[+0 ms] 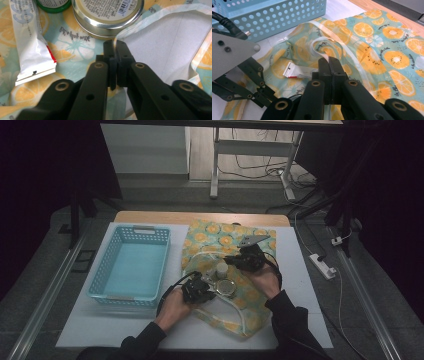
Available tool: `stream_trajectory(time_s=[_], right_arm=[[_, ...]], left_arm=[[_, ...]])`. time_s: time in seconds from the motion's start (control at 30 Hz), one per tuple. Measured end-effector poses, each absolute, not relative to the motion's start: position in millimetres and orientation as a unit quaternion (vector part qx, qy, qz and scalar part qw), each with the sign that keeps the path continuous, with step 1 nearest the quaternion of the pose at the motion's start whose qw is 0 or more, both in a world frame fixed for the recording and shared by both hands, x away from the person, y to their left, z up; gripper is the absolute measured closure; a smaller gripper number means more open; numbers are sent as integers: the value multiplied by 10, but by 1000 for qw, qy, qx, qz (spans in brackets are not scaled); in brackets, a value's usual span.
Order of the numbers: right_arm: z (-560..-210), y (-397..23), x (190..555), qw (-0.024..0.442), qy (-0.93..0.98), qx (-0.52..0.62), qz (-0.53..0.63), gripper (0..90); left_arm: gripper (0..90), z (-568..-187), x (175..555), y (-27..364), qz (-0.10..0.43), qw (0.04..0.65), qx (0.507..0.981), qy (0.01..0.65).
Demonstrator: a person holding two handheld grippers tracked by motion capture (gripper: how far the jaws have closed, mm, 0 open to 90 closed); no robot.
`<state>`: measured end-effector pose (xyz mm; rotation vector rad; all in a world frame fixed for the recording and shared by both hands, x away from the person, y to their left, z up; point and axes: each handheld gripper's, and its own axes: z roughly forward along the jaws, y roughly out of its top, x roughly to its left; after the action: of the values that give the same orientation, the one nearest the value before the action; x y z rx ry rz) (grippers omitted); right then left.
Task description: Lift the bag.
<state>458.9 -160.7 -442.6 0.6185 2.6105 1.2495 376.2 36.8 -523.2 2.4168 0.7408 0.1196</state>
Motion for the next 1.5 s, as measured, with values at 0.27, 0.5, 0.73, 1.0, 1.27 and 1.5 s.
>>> stream_trajectory(time_s=[0.27, 0.5, 0.73, 1.0, 1.27, 1.5], right_arm=[[-4425, -1608, 4590, 91, 878, 208, 421, 900], [-4428, -1613, 4588, 88, 879, 208, 419, 900], [-4394, -1605, 4575, 86, 879, 204, 422, 900], [-4308, -1604, 4554, 81, 878, 197, 429, 900], [-4252, -1628, 4574, 71, 877, 199, 432, 900], [-4191, -1633, 4566, 76, 880, 195, 426, 900]], left_arm=[[895, -5191, 3745, 321, 53, 288, 910, 293], [896, -5121, 3726, 339, 51, 298, 908, 290], [896, -5022, 3708, 343, 47, 313, 904, 288], [896, -4901, 3743, 381, 32, 331, 897, 291], [896, -4784, 3813, 437, 15, 348, 887, 303], [896, -4641, 3871, 485, 9, 358, 882, 308]])
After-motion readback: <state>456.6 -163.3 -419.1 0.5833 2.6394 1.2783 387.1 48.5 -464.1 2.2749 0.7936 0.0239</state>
